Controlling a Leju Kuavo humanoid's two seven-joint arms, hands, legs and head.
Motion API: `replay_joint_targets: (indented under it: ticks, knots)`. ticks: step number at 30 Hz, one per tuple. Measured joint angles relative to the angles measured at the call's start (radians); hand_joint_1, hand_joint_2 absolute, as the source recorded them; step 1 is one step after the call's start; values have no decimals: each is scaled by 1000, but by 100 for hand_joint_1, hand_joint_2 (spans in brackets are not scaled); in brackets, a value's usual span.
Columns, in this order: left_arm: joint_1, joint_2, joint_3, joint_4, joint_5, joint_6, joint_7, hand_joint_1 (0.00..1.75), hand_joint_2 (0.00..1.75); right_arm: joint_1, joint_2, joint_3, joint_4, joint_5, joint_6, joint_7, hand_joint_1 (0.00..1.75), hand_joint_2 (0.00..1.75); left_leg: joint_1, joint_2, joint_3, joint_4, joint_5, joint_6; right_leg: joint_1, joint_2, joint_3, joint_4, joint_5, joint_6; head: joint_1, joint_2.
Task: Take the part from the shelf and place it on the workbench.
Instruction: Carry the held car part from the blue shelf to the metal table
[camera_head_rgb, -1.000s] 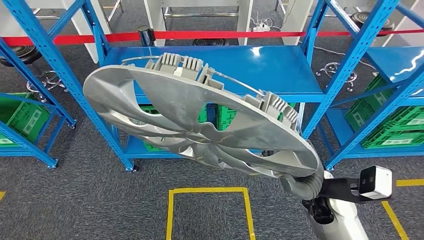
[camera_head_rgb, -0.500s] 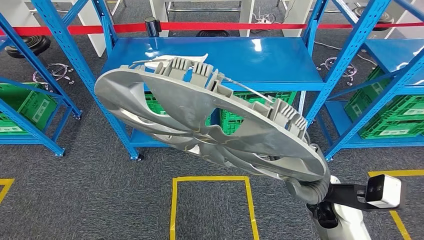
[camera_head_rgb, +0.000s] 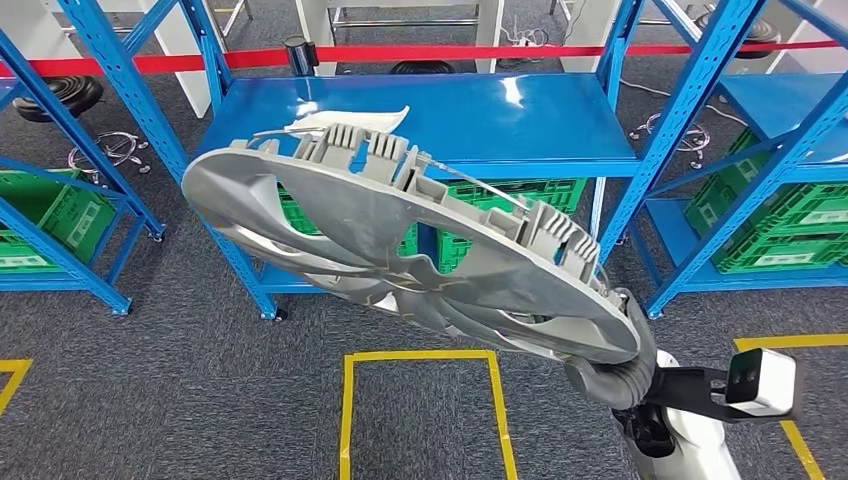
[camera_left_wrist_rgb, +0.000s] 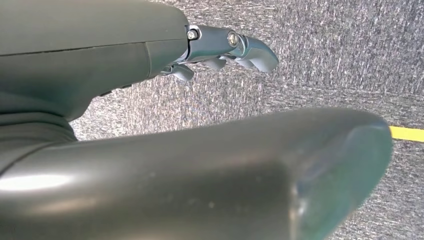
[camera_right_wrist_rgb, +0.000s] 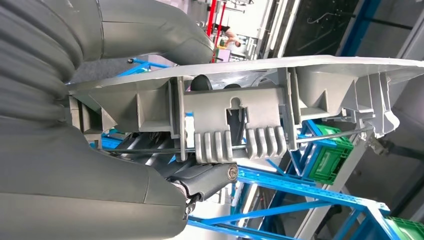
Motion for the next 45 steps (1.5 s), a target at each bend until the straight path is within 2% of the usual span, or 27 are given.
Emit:
replay_joint_targets:
  ticks: [2,3,5,6,7,8,9,11,13,16,18,21,22,23,25,26,27,29,31,33,35,37,38,40,42,44,45]
  knots:
    - [-1,-3,1,0,0,-2,2,0,0,2,0,-4,-6,0,0,2,175,175,6,5,4,-11,4,6,1,3,-11,41,-22,10,2,0]
    - [-2,-5,3,0,-1,-2,3,0,0,3,0,-8,-9,0,0,3,175,175,9,9,5,-16,7,9,0,4,-28,84,-48,15,4,0]
    - [-3,-6,5,0,-1,-2,6,0,0,6,0,-15,-13,0,0,3,175,175,11,19,2,-16,7,11,-8,7,-85,202,-116,24,9,0]
    - [-3,-7,7,0,-1,-2,6,0,0,9,0,-17,-14,2,0,1,175,175,12,24,0,-15,7,10,-13,7,-112,253,-140,29,9,0]
    - [-2,-8,8,0,-1,-2,7,0,0,13,0,-19,-16,4,0,-1,175,175,13,31,-3,-13,7,9,-18,7,-127,279,-145,34,10,0]
    - [-3,-9,10,0,-1,-2,7,0,0,17,0,-20,-19,8,0,-3,175,175,16,37,-7,-9,7,7,-24,6,-125,269,-129,38,10,0]
    - [-3,-11,12,0,-1,-2,7,0,0,20,0,-22,-23,11,0,-5,175,175,19,44,-11,-3,6,4,-29,1,-105,222,-97,43,11,0]
    - [-3,-12,15,0,-1,-1,7,0,0,21,0,-26,-32,15,1,-8,175,175,24,58,-19,13,3,-10,-35,-29,-47,89,-32,49,13,0]
    - [-3,-12,16,-1,-1,0,7,0,0,22,0,-29,-40,15,1,-9,175,175,24,70,-23,22,2,-27,-35,-47,-25,28,-6,39,14,0]
    - [-3,-15,17,-2,-6,1,8,0,0,23,-1,-35,-48,16,2,-10,175,175,29,88,-21,19,8,-51,-30,-22,-41,30,9,10,12,0]
    - [-3,-17,17,-1,-11,2,11,0,0,22,-1,-38,-52,17,2,-11,175,175,33,60,-38,62,-30,-62,-32,-4,-50,27,23,-4,9,0]
    - [-1,-17,21,-1,-15,2,14,0,0,21,-1,-40,-54,20,3,-12,175,175,32,2,-108,255,-146,-66,-30,26,-66,28,36,-13,1,0]
    - [-1,-17,22,-1,-14,2,15,0,0,22,-1,-41,-54,21,3,-12,175,175,31,-3,-120,298,-163,-64,-28,37,-69,28,38,-13,0,0]
    - [-1,-18,22,-1,-14,2,15,0,0,22,-1,-42,-54,22,3,-12,175,175,30,-7,-114,303,-160,-61,-27,49,-72,29,40,-12,-1,0]
    - [-1,-19,23,0,-14,2,15,0,0,22,-1,-43,-55,24,3,-12,175,175,29,-25,-47,198,-108,-50,-25,73,-74,31,42,-10,-2,0]
    - [-1,-18,23,0,-14,2,15,0,0,21,-1,-43,-55,24,3,-13,175,175,30,-53,-5,125,-87,-43,-25,84,-75,31,43,-7,-1,0]
    - [-1,-18,23,0,-14,3,15,0,0,20,-1,-44,-56,24,3,-13,175,175,30,-75,26,67,-74,-40,-26,94,-78,33,45,-2,-1,0]
    - [-2,-17,23,0,-14,3,15,0,0,20,-1,-44,-57,24,3,-13,175,175,27,-98,49,22,-74,-37,-32,115,-88,32,50,12,-1,0]
    - [-3,-19,23,0,-14,3,15,0,0,21,-3,-45,-58,24,3,-12,175,175,25,-73,50,16,-69,-29,-37,129,-95,31,54,27,-2,0]
    - [-4,-21,24,0,-14,3,13,0,0,17,-6,-46,-58,24,3,-13,175,175,29,-45,52,7,-65,-15,-32,92,-115,67,31,36,2,0]
    - [-2,-22,25,0,-14,3,11,0,0,13,-8,-48,-58,24,3,-14,175,175,29,-14,52,4,-65,-5,-29,38,-170,180,-30,40,8,0]
    - [-1,-22,27,0,-15,3,10,0,0,14,-9,-52,-58,31,3,-14,175,175,28,15,50,5,-66,-3,-30,22,-224,295,-73,46,10,0]
    - [-2,-22,28,0,-15,3,10,0,0,15,-9,-55,-58,36,3,-13,175,175,27,29,49,7,-66,-3,-31,19,-229,308,-70,48,10,0]
    - [-4,-22,30,0,-16,3,13,0,0,15,-11,-61,-58,46,3,-11,175,175,27,54,48,11,-68,-5,-31,5,-178,220,-17,47,12,0]
    - [-5,-22,31,0,-16,3,18,0,0,15,-14,-63,-60,53,3,-13,175,175,24,76,48,19,-72,-13,-28,-36,-104,84,29,39,14,0]
    - [-6,-21,32,0,-16,2,20,0,0,15,-15,-64,-62,59,3,-18,175,175,20,93,50,23,-75,-24,-23,-55,-79,31,40,27,14,0]
    - [-7,-21,33,0,-16,2,22,0,0,15,-16,-64,-62,64,3,-21,175,175,19,103,52,21,-75,-31,-21,-44,-82,31,44,22,13,0]
